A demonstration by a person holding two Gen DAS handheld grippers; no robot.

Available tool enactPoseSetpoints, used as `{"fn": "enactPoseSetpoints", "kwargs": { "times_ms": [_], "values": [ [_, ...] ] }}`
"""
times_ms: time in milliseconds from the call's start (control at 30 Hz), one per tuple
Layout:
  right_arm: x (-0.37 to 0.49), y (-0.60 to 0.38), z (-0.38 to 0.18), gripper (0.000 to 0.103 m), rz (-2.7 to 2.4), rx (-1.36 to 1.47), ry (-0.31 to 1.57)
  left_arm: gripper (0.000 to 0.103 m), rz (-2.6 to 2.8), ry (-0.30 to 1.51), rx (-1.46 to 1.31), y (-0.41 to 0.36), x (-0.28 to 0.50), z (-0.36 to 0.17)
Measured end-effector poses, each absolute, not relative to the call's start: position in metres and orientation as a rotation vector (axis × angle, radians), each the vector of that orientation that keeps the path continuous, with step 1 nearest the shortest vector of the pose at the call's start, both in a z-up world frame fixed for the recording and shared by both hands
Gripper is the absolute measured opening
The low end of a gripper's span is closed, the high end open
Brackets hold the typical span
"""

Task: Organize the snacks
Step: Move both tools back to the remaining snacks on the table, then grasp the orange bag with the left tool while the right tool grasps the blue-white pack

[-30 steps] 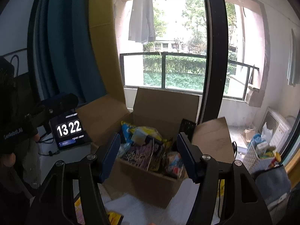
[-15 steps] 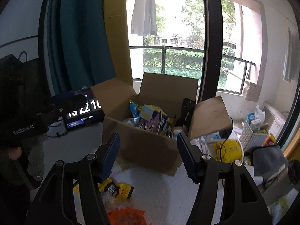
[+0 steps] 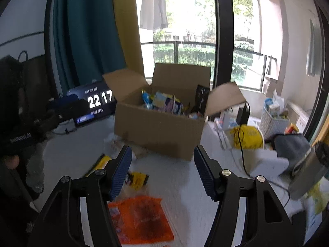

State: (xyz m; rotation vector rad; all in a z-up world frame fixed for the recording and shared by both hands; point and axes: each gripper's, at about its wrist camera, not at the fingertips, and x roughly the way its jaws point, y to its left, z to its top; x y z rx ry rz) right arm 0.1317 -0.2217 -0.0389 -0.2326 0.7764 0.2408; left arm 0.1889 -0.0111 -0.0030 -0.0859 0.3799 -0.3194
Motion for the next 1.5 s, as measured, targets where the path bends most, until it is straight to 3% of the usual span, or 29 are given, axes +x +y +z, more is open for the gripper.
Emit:
{"fn": "enactPoseSetpoints", "kwargs": {
  "times_ms": [1033,1400,1467,1500],
  "values": [
    [0.026,-0.288,-0.136,0.066,0.16,-0.091,1.041,0.08,-0.456,0.767,0.054,-0.089,0.159,-0.135],
    [0.012,-0.289,-0.164,0.066,0.227,-0.112,1.128,0.08,-0.434,0.804,0.085,-0.093,0.157,-0.146],
    [0.013,-0.291,-0.164,0.048,0.243,-0.109,1.125,0.08,-0.434,0.804,0.098,-0.096,0.158,-0.146],
    [0.013,-0.292,-0.163,0.045,0.245,-0.112,1.126,0.08,-0.434,0.803,0.104,-0.098,0.16,-0.146]
  ]
}}
